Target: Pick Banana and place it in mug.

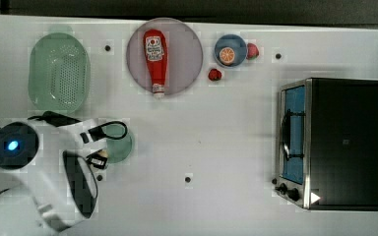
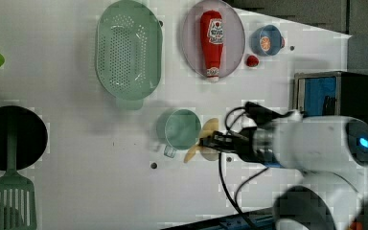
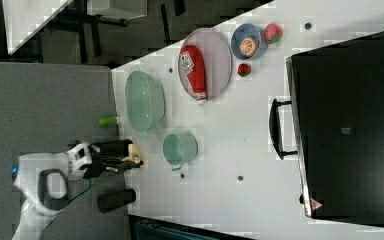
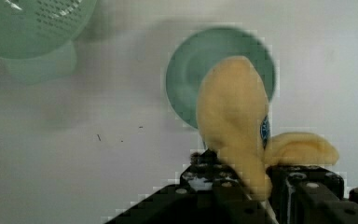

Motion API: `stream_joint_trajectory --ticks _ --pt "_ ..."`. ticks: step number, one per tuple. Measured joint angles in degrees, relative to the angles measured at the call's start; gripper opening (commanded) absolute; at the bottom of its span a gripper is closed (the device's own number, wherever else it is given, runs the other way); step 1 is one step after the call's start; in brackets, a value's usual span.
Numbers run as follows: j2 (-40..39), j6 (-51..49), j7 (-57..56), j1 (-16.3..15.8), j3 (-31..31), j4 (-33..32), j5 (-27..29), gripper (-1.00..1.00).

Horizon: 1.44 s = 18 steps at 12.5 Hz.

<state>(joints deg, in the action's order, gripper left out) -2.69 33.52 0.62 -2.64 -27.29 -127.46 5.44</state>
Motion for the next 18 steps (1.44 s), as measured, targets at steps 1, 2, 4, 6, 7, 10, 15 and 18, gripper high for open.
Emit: stream_joint_trajectory --ticks 1,2,4,6,7,10,15,18 --pt "-1.60 0.36 0.99 0.07 0.45 0.00 0.04 -0.49" --pt "-3.55 2.38 2.06 0.61 0.90 -0.45 -0.23 -0.49" --pt "-7.49 8.06 3.23 1.26 2.43 -0.67 -1.82 -0.49" --pt "-10.68 11.27 4.47 1.85 3.46 -1.23 -3.43 -0.23" --pt "-11.47 12.34 6.03 2.18 3.64 -2.24 -4.16 0.00" --pt "-11.66 12.25 9.68 2.55 2.22 -5.93 -4.11 0.66" --pt "-9.73 16.95 12.03 0.85 1.86 -6.15 -4.19 1.00" --pt "-4.64 15.83 12.74 0.75 2.41 -4.92 -4.28 1.00"
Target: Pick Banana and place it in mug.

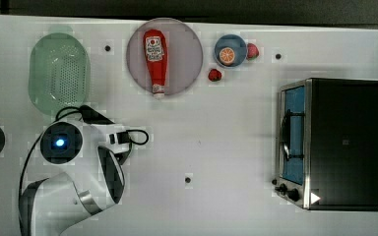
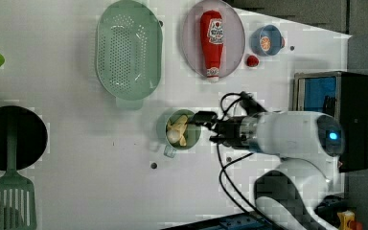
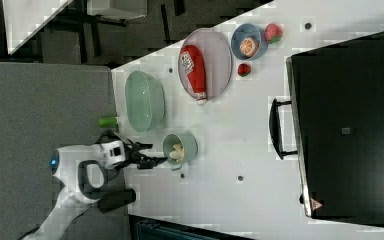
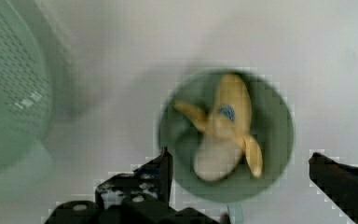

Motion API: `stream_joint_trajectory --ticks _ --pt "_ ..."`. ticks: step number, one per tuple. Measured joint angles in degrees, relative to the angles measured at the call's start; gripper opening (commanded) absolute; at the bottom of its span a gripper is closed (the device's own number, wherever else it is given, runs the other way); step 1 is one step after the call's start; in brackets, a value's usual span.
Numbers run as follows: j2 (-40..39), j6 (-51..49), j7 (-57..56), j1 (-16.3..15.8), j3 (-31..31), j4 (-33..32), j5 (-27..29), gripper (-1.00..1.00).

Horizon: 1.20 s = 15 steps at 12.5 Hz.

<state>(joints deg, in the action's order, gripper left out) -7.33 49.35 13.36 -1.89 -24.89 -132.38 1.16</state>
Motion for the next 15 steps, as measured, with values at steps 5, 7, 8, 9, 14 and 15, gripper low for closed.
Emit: stream_joint_trajectory --ticks 5,7,8,9,14,15 --pt "14.02 -16.76 0.10 1.04 7.93 5.26 0.53 1.00" --pt "18.44 -26.89 0.13 2.18 12.86 11.41 -0.84 1.00" --pt "19.88 -29.05 0.08 2.97 15.07 13.99 -1.44 1.00" --pt "20.60 -31.85 -0.15 2.85 18.30 16.79 -1.62 1.00" --pt "20.98 -40.99 -2.05 4.09 25.80 22.88 -2.64 1.00" --pt "21.08 -41.68 -2.74 3.35 27.06 23.33 -1.51 1.00"
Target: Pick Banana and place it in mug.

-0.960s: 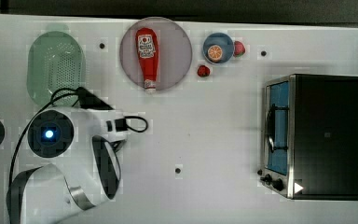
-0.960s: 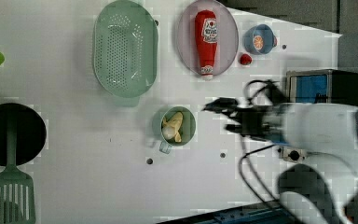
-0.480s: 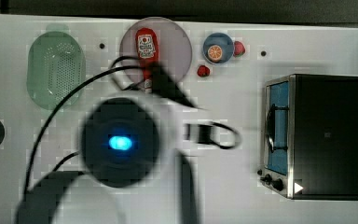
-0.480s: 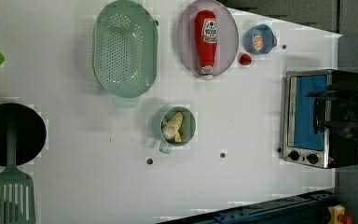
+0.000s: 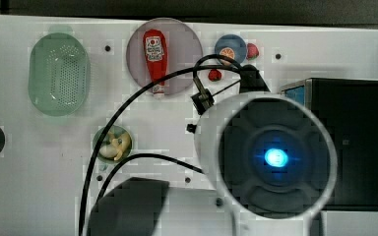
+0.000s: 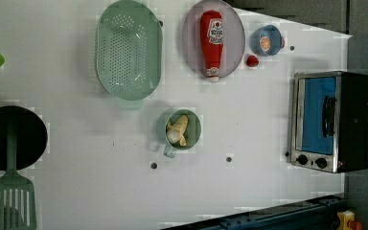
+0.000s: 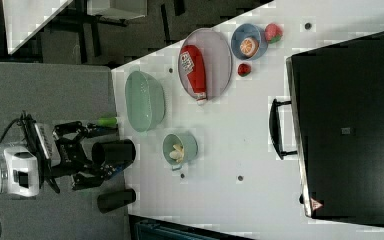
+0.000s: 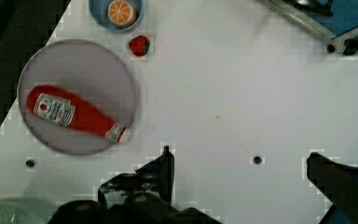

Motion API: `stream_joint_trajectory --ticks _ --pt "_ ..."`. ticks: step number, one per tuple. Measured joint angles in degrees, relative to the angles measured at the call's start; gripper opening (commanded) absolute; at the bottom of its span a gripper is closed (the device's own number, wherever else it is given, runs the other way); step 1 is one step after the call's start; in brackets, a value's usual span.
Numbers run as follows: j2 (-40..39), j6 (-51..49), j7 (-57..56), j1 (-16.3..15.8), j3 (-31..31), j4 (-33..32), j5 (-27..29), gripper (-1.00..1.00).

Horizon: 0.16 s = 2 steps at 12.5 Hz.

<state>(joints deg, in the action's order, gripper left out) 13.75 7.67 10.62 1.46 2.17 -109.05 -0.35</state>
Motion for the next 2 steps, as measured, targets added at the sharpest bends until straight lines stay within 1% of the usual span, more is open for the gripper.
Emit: stream_joint_trajectory --ticks 2 --pt "-0.08 -2.02 -3.54 0.18 1.01 -0.22 -0.22 1.00"
